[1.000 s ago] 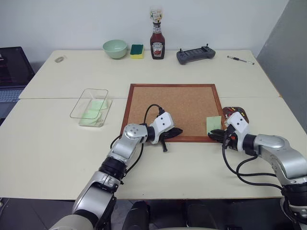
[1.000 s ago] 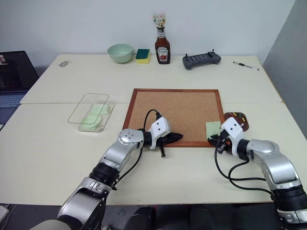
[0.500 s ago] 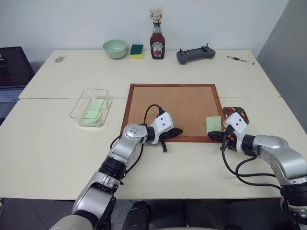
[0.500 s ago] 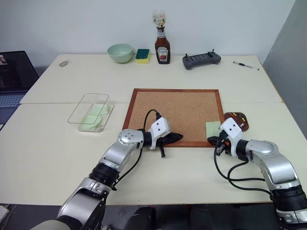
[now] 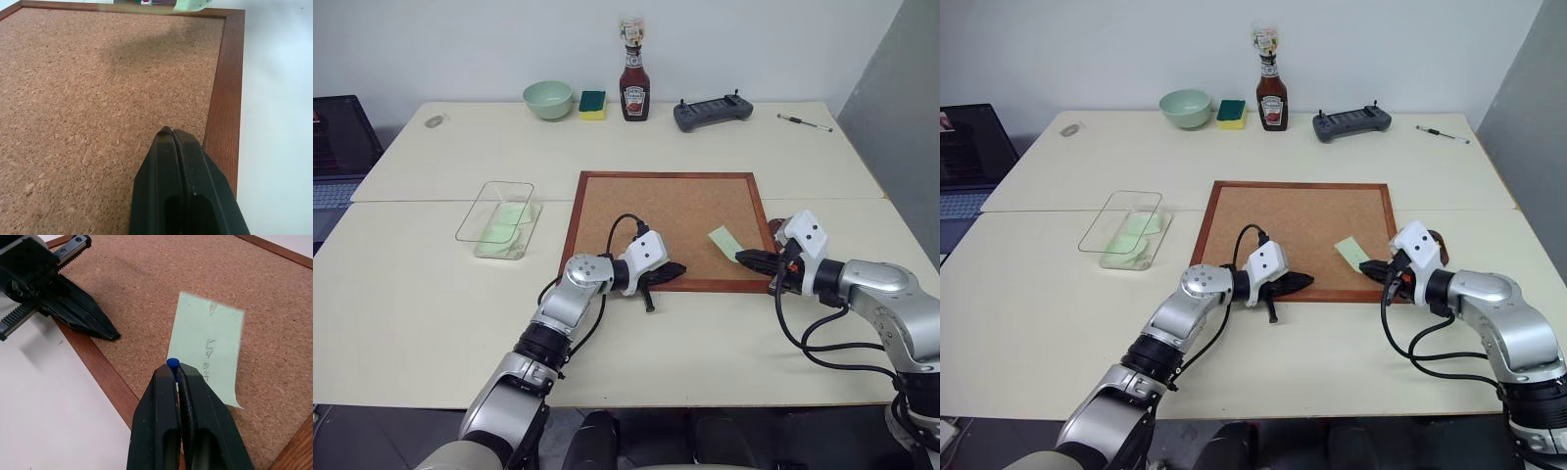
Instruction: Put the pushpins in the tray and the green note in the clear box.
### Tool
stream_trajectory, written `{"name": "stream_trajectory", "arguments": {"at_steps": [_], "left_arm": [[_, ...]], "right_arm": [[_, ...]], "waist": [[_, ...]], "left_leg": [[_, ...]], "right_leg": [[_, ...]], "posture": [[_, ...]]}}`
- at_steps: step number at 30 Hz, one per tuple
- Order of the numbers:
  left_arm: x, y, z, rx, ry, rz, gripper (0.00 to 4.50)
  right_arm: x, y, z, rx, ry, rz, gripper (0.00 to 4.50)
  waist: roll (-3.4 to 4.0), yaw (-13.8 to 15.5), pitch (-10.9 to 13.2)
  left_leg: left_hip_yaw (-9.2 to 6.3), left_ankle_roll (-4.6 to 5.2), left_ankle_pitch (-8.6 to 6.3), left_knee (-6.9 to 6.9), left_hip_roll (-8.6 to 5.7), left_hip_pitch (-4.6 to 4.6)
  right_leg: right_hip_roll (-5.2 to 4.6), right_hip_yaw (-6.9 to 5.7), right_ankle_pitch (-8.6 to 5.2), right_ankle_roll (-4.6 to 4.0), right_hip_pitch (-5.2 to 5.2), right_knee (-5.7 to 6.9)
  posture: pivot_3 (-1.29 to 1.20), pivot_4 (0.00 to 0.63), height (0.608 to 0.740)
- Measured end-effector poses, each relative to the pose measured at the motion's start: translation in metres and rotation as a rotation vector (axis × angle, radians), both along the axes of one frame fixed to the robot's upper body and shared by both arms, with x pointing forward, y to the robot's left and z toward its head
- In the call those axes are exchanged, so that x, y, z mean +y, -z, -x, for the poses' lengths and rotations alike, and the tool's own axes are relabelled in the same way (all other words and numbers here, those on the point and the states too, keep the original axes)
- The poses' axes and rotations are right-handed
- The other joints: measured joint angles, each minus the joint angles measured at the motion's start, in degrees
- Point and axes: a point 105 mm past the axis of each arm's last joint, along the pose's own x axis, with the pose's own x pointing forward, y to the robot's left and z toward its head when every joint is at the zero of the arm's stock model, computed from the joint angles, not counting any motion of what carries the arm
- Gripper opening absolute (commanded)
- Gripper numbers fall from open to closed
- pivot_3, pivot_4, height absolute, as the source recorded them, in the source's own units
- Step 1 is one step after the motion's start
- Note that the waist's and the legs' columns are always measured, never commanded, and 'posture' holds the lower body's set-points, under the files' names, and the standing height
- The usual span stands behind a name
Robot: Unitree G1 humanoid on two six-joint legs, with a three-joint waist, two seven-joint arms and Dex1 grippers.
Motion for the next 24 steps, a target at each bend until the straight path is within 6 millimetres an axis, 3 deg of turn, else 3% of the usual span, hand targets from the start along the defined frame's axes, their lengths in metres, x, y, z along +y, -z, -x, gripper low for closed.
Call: {"name": "stream_trajectory", "arguments": {"at_steps": [5,16,24], "left_arm": [[0.000,-0.003,-0.006,0.040,-0.056,0.056,0.63],[0.018,-0.016,-0.003,0.075,-0.123,0.126,2.61],[0.027,-0.029,0.005,0.203,-0.178,0.243,4.29]], "right_arm": [[0.002,-0.002,0.000,-0.010,-0.005,0.003,0.00],[0.016,-0.005,-0.002,-0.035,-0.035,-0.014,0.00],[0.022,-0.009,-0.009,-0.069,-0.042,-0.022,0.00]], "waist": [[-0.01,0.1,0.0],[-0.06,-0.2,0.0],[-0.10,0.0,0.1]], "left_leg": [[-0.01,0.00,0.00,0.04,-0.01,-0.01],[-0.02,0.00,0.00,0.02,0.03,-0.09],[-0.03,0.00,0.00,0.02,0.02,-0.11]], "right_leg": [[-0.01,0.00,0.01,0.02,0.02,0.00],[0.01,0.00,0.01,0.01,-0.09,0.01],[0.01,-0.01,0.01,0.01,-0.09,0.00]], "posture": [[0.00,0.150,0.740],[0.00,0.150,0.740],[0.00,0.150,0.740]]}}
